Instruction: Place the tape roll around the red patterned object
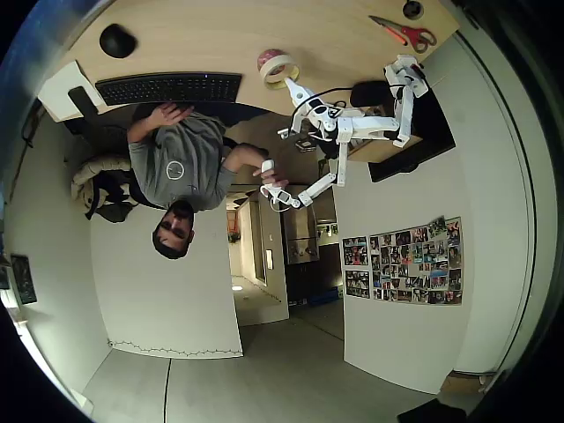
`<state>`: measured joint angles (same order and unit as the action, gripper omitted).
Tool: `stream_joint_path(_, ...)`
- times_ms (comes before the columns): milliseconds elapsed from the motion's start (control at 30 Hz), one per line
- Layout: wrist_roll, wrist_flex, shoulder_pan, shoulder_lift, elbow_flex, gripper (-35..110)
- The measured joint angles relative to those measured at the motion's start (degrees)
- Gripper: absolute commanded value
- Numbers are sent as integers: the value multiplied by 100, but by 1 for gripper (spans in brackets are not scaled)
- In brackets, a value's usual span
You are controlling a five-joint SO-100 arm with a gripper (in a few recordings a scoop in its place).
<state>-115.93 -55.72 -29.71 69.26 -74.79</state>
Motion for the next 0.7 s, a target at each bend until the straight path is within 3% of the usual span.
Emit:
stream_joint_path(367, 158, -18, -79, -105, 229, 0)
stream_joint_path(467, 167, -18, -70, -105, 229, 8)
stream_joint_path(700, 272, -211, -62, -97, 343, 10)
